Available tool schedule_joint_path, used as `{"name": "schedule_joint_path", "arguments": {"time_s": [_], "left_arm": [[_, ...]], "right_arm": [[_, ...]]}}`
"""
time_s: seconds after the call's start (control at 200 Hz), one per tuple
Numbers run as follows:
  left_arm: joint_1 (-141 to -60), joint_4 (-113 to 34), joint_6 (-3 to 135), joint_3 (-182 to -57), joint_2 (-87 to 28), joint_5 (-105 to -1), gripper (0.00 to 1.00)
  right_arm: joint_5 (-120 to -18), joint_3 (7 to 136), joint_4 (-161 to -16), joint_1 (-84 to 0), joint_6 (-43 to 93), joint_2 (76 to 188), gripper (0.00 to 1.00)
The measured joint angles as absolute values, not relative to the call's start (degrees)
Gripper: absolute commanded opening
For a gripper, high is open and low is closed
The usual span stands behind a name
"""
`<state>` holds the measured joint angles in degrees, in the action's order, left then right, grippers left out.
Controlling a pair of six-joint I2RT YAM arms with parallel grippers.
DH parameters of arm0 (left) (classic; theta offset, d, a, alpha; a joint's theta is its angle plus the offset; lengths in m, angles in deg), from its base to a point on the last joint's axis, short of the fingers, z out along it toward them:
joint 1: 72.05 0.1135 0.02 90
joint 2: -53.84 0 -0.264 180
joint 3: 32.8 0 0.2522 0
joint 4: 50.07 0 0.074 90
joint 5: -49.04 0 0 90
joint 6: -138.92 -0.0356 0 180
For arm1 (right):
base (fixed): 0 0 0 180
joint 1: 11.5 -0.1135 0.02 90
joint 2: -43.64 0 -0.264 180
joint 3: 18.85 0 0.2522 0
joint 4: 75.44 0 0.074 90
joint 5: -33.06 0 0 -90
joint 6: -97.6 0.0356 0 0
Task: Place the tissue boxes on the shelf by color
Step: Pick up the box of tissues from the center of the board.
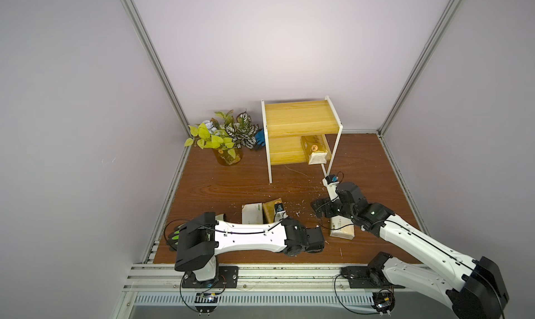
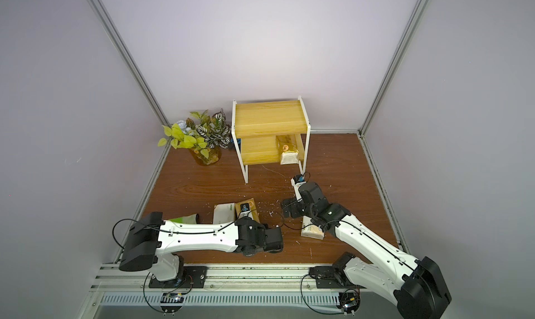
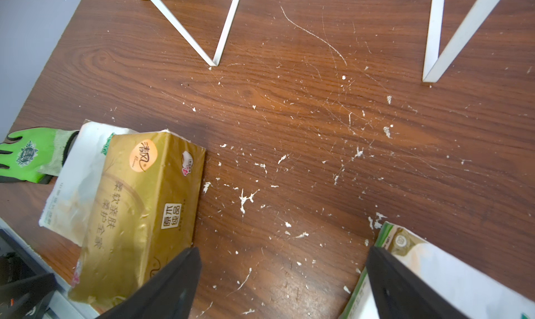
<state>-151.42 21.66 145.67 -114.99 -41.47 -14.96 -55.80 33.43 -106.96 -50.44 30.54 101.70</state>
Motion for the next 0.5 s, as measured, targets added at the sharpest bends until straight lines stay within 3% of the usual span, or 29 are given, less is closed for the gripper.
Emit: {"name": "schedule_joint_path", "arguments": {"time_s": [0.495], "left_arm": [[-148.76, 15.87, 143.79, -110.84, -41.49, -17.35, 0.98]], "right_arm": [[-55.78, 32.52, -106.96, -50.44, 30.52, 100.45, 0.96]]}}
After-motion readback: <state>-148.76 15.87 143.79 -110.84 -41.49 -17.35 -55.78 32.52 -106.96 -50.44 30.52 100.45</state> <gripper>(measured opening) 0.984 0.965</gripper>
